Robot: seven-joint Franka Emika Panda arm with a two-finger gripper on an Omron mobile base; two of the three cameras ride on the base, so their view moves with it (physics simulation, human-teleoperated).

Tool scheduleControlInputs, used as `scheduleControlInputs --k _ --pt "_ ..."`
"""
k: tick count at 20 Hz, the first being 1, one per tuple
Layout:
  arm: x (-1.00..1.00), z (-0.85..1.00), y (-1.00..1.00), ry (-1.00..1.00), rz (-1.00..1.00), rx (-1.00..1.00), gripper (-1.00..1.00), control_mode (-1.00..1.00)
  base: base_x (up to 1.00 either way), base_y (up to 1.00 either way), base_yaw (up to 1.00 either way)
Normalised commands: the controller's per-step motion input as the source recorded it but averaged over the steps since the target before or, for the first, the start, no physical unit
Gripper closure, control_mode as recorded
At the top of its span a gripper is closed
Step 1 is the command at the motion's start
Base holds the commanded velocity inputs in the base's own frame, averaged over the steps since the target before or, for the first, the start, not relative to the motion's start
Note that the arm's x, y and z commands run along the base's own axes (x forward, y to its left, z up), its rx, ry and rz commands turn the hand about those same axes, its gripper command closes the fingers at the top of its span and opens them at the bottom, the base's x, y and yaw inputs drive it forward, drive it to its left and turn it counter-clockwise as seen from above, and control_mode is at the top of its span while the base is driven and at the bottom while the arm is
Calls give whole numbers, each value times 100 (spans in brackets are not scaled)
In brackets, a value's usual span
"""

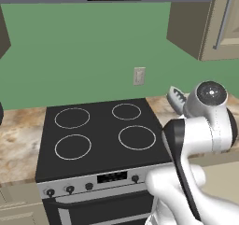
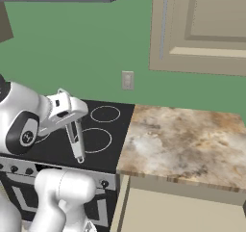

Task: Take the tongs from the drawer on the right and place them on the dining counter next to the tray containing the kebab skewer.

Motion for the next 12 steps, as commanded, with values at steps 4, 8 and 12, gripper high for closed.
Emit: scheduleControlInputs --k 4,8,12 --pt "-4 -9 39 0 3 -3 100 -100 0 0 0" --pt "0 0 0 0 0 0 100 100 16 100 8" --pt "0 0 0 0 0 0 100 100 48 100 9"
